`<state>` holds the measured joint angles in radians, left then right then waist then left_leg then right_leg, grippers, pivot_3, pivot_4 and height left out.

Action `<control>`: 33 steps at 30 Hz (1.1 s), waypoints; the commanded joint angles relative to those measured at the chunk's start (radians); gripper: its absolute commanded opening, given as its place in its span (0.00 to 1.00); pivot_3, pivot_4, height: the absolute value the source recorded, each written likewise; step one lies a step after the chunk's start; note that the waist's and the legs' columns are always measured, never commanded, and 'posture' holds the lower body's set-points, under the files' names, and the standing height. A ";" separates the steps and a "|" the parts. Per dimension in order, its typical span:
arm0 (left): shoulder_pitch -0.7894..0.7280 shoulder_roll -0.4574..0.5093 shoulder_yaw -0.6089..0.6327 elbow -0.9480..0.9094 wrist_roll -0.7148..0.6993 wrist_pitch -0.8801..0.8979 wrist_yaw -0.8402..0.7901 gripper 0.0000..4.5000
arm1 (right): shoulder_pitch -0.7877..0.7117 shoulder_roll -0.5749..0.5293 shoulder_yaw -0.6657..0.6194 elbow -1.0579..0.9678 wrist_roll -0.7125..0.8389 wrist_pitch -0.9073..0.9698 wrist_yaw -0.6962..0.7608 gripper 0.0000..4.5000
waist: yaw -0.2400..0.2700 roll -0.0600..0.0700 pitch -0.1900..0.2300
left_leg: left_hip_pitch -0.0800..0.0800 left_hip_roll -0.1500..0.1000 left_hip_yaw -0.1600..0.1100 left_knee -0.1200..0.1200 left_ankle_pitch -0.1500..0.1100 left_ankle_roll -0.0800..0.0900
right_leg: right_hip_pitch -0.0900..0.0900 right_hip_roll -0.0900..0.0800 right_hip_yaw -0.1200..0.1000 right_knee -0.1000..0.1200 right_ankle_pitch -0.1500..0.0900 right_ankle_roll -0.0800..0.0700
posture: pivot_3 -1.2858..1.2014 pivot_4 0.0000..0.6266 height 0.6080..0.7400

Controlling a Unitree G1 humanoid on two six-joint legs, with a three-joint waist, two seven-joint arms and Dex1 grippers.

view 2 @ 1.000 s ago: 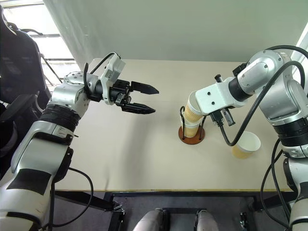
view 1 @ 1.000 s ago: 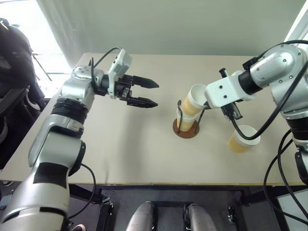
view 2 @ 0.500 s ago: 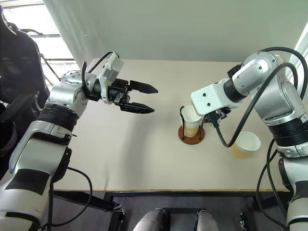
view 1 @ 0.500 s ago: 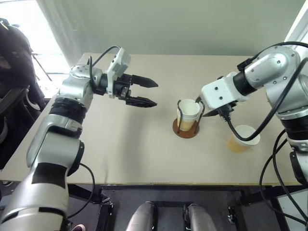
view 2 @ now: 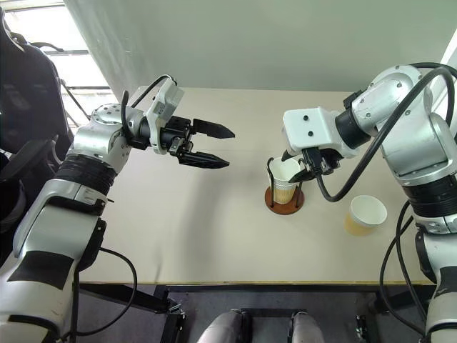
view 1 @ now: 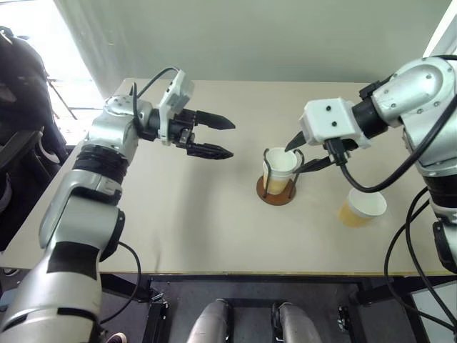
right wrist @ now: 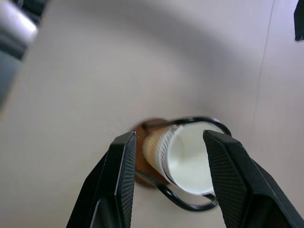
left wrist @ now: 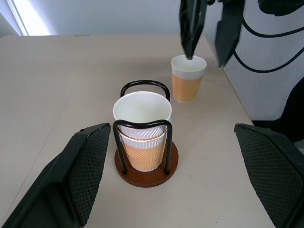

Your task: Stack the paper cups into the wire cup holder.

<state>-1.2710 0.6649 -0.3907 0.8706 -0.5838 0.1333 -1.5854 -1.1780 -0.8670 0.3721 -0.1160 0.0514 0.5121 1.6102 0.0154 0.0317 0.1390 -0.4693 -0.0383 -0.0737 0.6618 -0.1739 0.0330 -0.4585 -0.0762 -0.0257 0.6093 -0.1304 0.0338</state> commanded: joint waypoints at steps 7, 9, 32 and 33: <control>-0.010 0.021 -0.002 -0.040 -0.033 0.006 -0.029 1.00 | -0.009 -0.109 -0.038 -0.106 0.137 0.130 0.004 0.49 | 0.000 0.000 0.000 | 0.000 0.000 0.000 0.000 0.000 0.000 | -0.001 0.000 0.000 0.000 0.000 -0.001 | 0.52 0.24 1.00; -0.009 0.024 -0.007 -0.045 -0.037 0.009 -0.029 1.00 | 0.007 -0.135 -0.040 -0.109 0.139 0.126 0.004 0.49 | 0.000 0.000 0.000 | 0.000 0.000 0.000 0.000 0.000 0.000 | -0.001 0.001 0.000 0.000 -0.001 0.000 | 0.52 0.24 1.00; -0.010 0.022 -0.004 -0.064 -0.049 0.012 -0.029 1.00 | 0.237 -0.372 -0.123 -0.099 0.109 0.010 0.004 1.00 | 0.007 -0.001 0.000 | -0.001 0.000 0.000 0.001 -0.001 0.002 | 0.000 0.000 0.001 0.001 -0.006 0.009 | 0.52 0.24 1.00; -0.010 0.022 -0.004 -0.066 -0.050 0.013 -0.029 1.00 | 0.254 -0.382 -0.129 -0.101 0.108 0.001 0.004 1.00 | 0.007 -0.001 0.000 | -0.001 0.000 0.000 0.001 -0.001 0.002 | 0.000 0.000 0.001 0.001 -0.006 0.010 | 0.52 0.24 1.00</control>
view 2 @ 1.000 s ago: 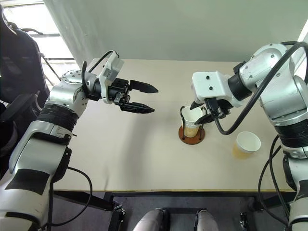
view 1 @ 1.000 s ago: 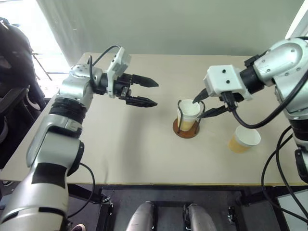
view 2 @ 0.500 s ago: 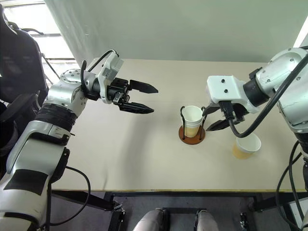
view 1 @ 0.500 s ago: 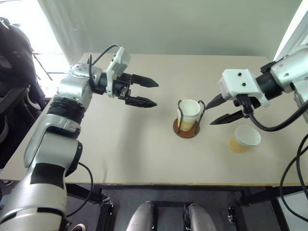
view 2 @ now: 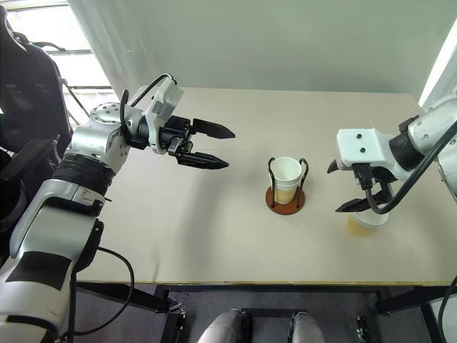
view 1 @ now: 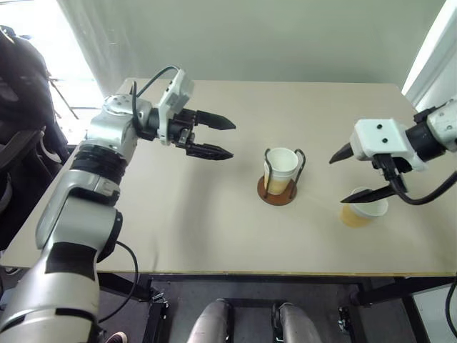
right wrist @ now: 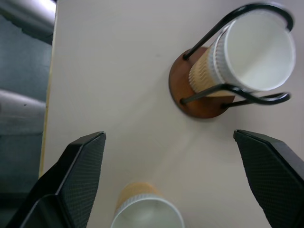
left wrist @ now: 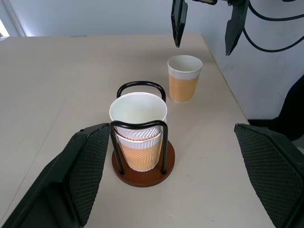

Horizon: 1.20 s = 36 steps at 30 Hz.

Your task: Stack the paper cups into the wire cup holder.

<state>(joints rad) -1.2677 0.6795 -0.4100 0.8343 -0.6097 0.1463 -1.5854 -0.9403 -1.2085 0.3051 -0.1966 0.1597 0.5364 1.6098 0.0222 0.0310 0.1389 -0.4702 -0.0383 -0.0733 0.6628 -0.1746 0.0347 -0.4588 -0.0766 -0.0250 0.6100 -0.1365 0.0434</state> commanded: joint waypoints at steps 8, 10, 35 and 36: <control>-0.020 0.003 0.016 -0.016 -0.019 -0.005 -0.029 1.00 | 0.138 -0.105 -0.093 -0.016 -0.030 -0.106 -0.003 1.00 | 0.002 0.000 0.000 | 0.000 0.000 0.000 0.000 0.000 0.000 | 0.000 -0.001 0.000 0.000 -0.001 0.002 | 0.52 0.24 1.00; -0.018 0.004 0.015 -0.011 -0.020 -0.011 -0.029 1.00 | 0.185 -0.126 -0.107 -0.021 -0.030 -0.121 -0.002 1.00 | 0.003 0.000 0.000 | 0.000 0.000 0.000 0.001 0.000 0.000 | 0.001 -0.001 0.000 0.000 -0.001 0.003 | 0.52 0.24 1.00; -0.020 -0.010 0.058 -0.034 -0.020 0.015 -0.029 1.00 | 0.332 -0.123 -0.096 0.111 -0.195 -0.361 -0.022 1.00 | 0.003 0.000 0.000 | 0.001 0.000 0.000 0.002 0.000 0.002 | 0.002 0.000 0.001 0.000 0.002 0.007 | 0.52 0.24 1.00; -0.019 -0.010 0.058 -0.034 -0.019 0.015 -0.029 1.00 | 0.331 -0.119 -0.096 0.117 -0.200 -0.367 -0.021 1.00 | 0.003 0.000 0.000 | 0.001 0.000 0.001 0.002 0.000 0.002 | 0.002 0.000 0.001 0.000 0.002 0.008 | 0.52 0.24 1.00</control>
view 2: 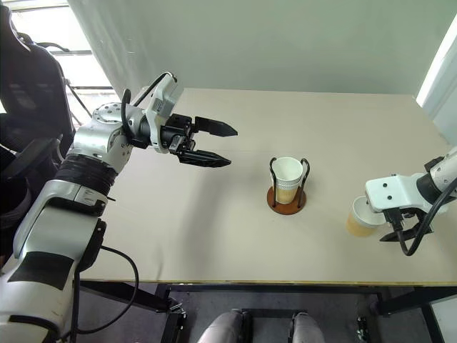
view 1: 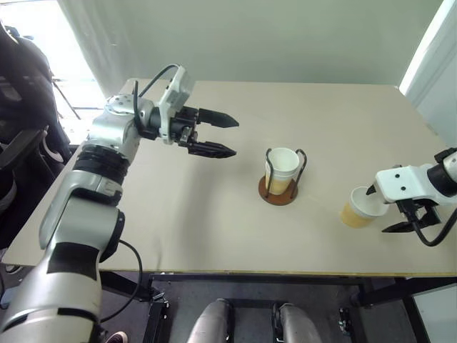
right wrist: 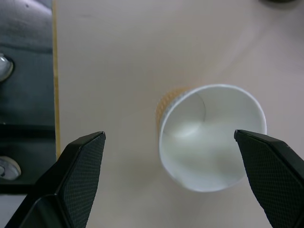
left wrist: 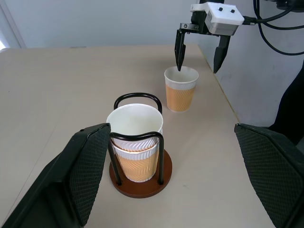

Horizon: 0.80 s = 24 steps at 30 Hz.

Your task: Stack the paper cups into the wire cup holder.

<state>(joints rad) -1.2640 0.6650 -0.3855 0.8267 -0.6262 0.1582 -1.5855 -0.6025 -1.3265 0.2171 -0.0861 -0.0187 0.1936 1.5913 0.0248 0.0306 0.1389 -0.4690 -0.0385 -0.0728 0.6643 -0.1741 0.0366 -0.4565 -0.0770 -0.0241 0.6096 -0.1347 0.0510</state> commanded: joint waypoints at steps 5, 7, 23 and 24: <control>-0.018 0.006 0.032 -0.020 -0.003 -0.007 -0.029 1.00 | 0.009 0.009 -0.013 0.011 -0.034 -0.040 0.002 1.00 | 0.000 0.000 0.000 | 0.000 0.000 0.000 0.000 0.000 0.000 | 0.000 0.000 0.000 0.000 0.000 0.000 | 0.52 0.24 1.00; -0.017 0.006 0.031 -0.012 -0.004 -0.014 -0.029 1.00 | 0.017 0.011 -0.013 0.008 -0.035 -0.043 0.002 1.00 | 0.000 0.000 0.000 | 0.000 0.000 0.000 0.000 0.000 0.000 | 0.000 0.000 0.000 0.000 0.000 0.000 | 0.52 0.24 1.00; 0.046 0.129 -0.139 -0.197 -0.136 -0.031 -0.029 1.00 | 0.016 0.037 -0.010 0.015 -0.053 -0.064 0.007 1.00 | 0.001 0.000 0.000 | 0.001 0.000 0.000 0.000 0.000 0.000 | 0.001 0.000 0.000 0.000 0.000 0.000 | 0.52 0.24 1.00; 0.043 0.131 -0.145 -0.206 -0.141 -0.027 -0.029 1.00 | 0.015 0.041 -0.009 0.018 -0.056 -0.066 0.007 1.00 | 0.001 0.000 0.000 | 0.001 0.000 0.000 0.000 0.000 0.000 | 0.002 0.000 0.000 0.000 0.000 0.000 | 0.52 0.24 1.00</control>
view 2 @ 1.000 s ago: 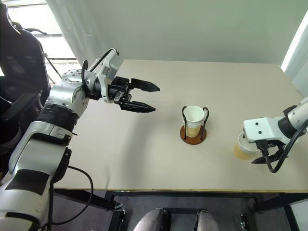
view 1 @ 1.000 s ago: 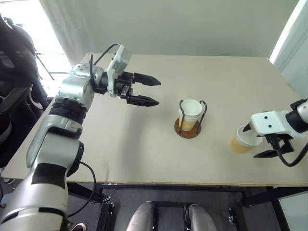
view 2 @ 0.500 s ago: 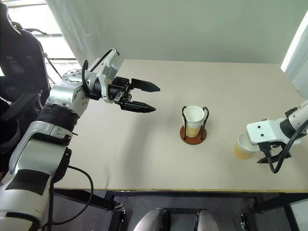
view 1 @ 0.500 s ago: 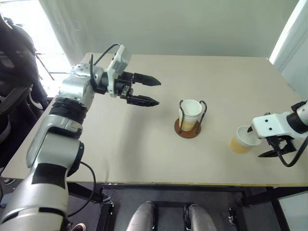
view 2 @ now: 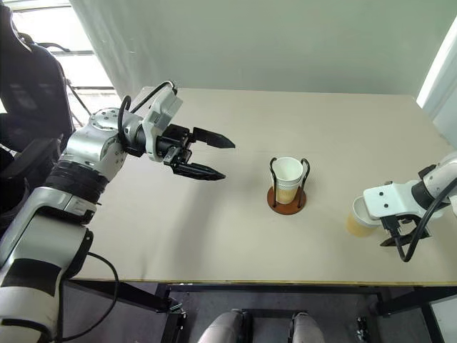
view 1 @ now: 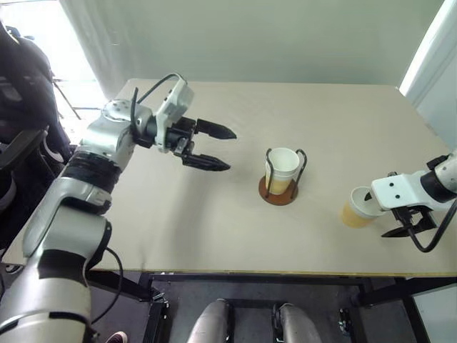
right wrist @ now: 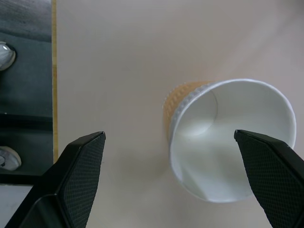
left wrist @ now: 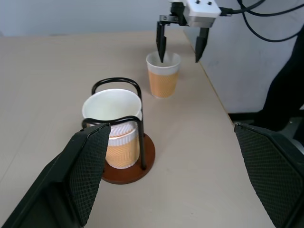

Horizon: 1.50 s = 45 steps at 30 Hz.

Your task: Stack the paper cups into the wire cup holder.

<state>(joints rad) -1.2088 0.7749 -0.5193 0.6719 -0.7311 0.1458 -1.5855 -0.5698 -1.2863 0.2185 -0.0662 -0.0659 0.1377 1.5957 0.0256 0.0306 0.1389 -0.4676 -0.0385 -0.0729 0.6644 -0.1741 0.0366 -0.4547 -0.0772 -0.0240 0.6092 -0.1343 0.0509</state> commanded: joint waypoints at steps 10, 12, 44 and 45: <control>-0.028 0.023 -0.018 -0.074 -0.050 0.008 -0.029 1.00 | -0.023 0.017 -0.004 0.026 -0.040 -0.045 0.001 1.00 | -0.001 0.000 0.000 | 0.001 0.000 0.000 0.000 0.000 -0.001 | 0.001 0.000 0.000 0.000 0.000 -0.001 | 0.52 0.24 1.00; -0.027 0.025 -0.017 -0.069 -0.050 0.005 -0.029 1.00 | -0.025 0.019 -0.004 0.033 -0.046 -0.052 0.001 1.00 | -0.001 0.000 0.000 | 0.001 0.000 0.000 0.000 0.000 -0.001 | 0.001 0.000 0.000 0.000 0.000 -0.001 | 0.52 0.24 1.00; -0.022 0.026 -0.018 -0.046 -0.045 0.000 -0.029 1.00 | -0.027 0.036 -0.008 0.033 -0.060 -0.059 0.012 1.00 | -0.001 0.000 0.000 | 0.001 0.000 0.000 -0.001 -0.001 -0.002 | 0.001 0.000 0.000 -0.001 0.000 -0.001 | 0.52 0.24 1.00; -0.022 0.026 -0.019 -0.045 -0.045 0.000 -0.029 1.00 | -0.027 0.035 -0.008 0.032 -0.060 -0.059 0.012 1.00 | -0.001 0.000 0.000 | 0.001 0.000 0.000 -0.001 -0.001 -0.002 | 0.001 0.000 0.000 -0.001 0.000 -0.001 | 0.52 0.24 1.00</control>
<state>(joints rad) -1.2102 0.7953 -0.5496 0.6305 -0.7614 0.1510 -1.5855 -0.5807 -1.2411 0.2190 -0.0220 -0.1232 0.0804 1.6004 0.0246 0.0306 0.1389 -0.4665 -0.0385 -0.0734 0.6638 -0.1753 0.0343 -0.4534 -0.0773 -0.0240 0.6084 -0.1344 0.0498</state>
